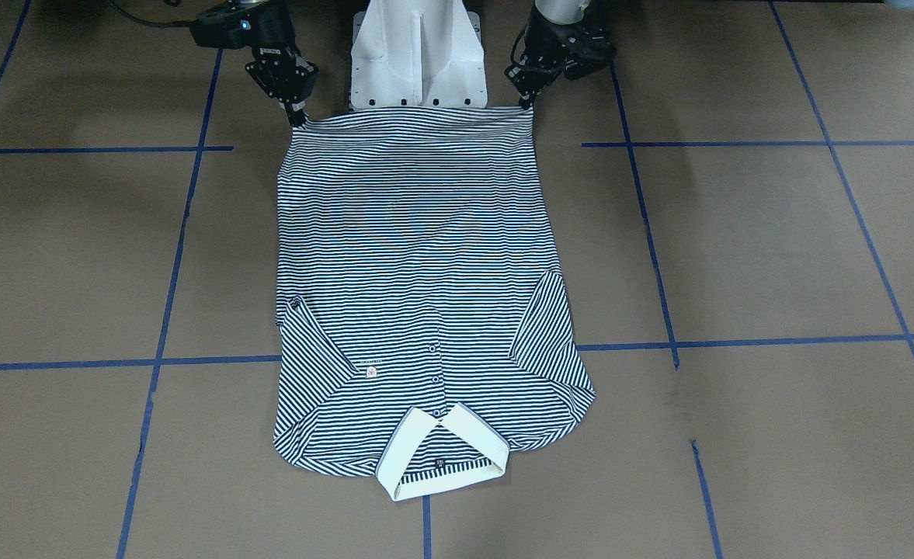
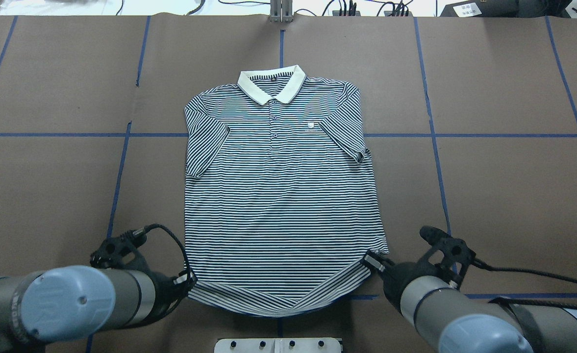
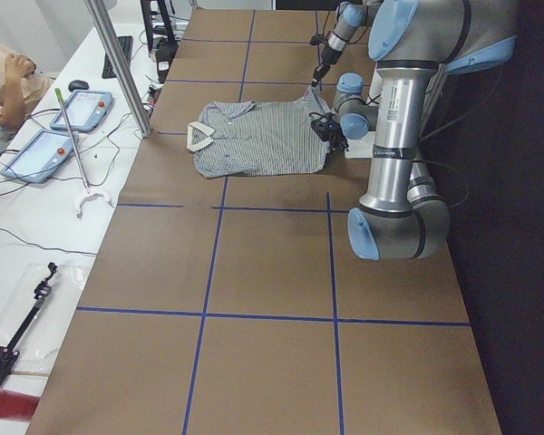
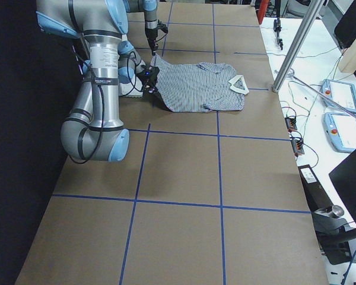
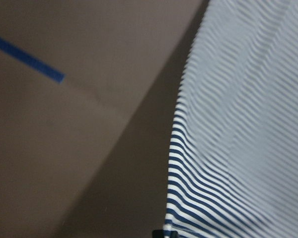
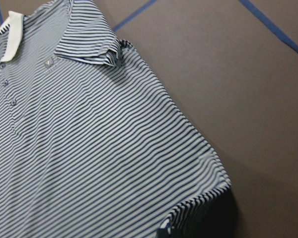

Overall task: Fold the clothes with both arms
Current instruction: 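Lift the hem with both grippers and fold it toward the collar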

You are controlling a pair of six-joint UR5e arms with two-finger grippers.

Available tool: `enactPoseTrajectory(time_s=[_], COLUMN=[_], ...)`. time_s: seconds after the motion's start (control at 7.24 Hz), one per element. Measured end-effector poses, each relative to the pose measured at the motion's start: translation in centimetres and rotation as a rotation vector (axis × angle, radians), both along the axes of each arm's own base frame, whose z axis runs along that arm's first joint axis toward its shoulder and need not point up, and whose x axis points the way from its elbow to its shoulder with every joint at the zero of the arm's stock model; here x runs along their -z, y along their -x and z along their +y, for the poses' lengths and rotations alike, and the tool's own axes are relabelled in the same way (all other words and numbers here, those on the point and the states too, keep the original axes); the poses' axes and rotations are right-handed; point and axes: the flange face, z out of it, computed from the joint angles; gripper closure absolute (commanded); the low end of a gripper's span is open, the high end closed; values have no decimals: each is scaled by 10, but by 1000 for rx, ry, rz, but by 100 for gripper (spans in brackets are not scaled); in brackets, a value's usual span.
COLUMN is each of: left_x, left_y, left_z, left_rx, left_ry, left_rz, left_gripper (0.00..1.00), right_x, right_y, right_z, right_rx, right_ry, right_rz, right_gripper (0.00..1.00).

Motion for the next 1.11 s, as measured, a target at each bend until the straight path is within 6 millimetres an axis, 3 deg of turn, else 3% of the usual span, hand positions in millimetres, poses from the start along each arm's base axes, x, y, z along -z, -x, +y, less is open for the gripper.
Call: enactPoseTrajectory(time_s=[0.14,0.41,0.69,0.83,1.11], left_x=[6,15,-8,-14,-21], left_y=[-9,-28,-5,19,41], left_z=[-45,-153,-240,-273,-309], left_rx=[50,131,172,197,226], left_ry=[-40,-154,-284,-333,-391], left_rz=[-9,-28,-63,-89,-133], left_gripper=[100,100,100,100,100], right_x=[0,-3,-7,-10,-16], right_y=[17,43,36,28,35], right_z=[-43,-157,-248,-280,-339], right_rx=[-24,-46,-64,-69,-94], right_ry=[-26,-25,1,16,43], right_rz=[42,147,215,237,281], right_gripper=[100,100,100,100,100])
